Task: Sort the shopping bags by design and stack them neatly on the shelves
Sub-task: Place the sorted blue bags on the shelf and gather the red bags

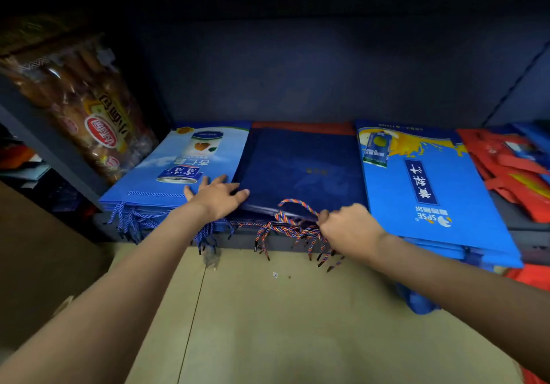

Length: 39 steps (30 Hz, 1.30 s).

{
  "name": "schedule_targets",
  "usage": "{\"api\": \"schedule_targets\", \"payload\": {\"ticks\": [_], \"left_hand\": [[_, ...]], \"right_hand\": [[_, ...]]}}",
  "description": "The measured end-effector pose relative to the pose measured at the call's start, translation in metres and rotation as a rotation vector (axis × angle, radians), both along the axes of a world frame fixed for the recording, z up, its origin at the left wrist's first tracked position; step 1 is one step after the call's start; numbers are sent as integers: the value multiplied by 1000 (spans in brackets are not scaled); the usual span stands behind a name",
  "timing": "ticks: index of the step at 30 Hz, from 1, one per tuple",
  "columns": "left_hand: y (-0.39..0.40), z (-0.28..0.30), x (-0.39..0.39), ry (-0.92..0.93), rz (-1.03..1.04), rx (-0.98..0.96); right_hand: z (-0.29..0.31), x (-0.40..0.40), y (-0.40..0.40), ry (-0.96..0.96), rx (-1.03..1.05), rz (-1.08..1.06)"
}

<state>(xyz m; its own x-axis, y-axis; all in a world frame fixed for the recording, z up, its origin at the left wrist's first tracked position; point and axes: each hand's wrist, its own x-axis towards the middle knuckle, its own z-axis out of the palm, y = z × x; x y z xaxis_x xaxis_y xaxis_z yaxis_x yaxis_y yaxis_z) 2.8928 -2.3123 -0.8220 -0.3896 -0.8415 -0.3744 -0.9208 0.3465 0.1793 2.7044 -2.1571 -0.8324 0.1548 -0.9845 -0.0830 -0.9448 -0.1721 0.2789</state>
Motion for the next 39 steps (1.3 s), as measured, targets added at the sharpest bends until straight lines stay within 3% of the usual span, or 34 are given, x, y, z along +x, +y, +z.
{"api": "schedule_targets", "payload": {"ticks": [4, 7, 10, 17, 22, 26, 32, 39], "left_hand": [[19, -9, -11, -23, -190, -79], [30, -21, -13, -84, -253, -153], [39, -21, -29, 31, -295, -196], [73, -12, -128, 268, -491, -164], [115, -20, -214, 288, -623, -77], [142, -25, -268, 145, -712, -2], [155, -26, -325, -147, -647, 129], [154, -34, -336, -199, -592, 175]], "right_hand": [[7, -10, -14, 9, 132, -75], [5, -26, -12, -171, 151, -185], [3, -58, 1, -455, 152, -253], [0, -160, 85, -597, -40, -553], [-9, -224, 147, -563, -91, -814], [-19, -254, 163, -535, -74, -926], [-39, -287, 149, -433, -103, -1008], [-47, -317, 110, -298, -46, -1122]]}}
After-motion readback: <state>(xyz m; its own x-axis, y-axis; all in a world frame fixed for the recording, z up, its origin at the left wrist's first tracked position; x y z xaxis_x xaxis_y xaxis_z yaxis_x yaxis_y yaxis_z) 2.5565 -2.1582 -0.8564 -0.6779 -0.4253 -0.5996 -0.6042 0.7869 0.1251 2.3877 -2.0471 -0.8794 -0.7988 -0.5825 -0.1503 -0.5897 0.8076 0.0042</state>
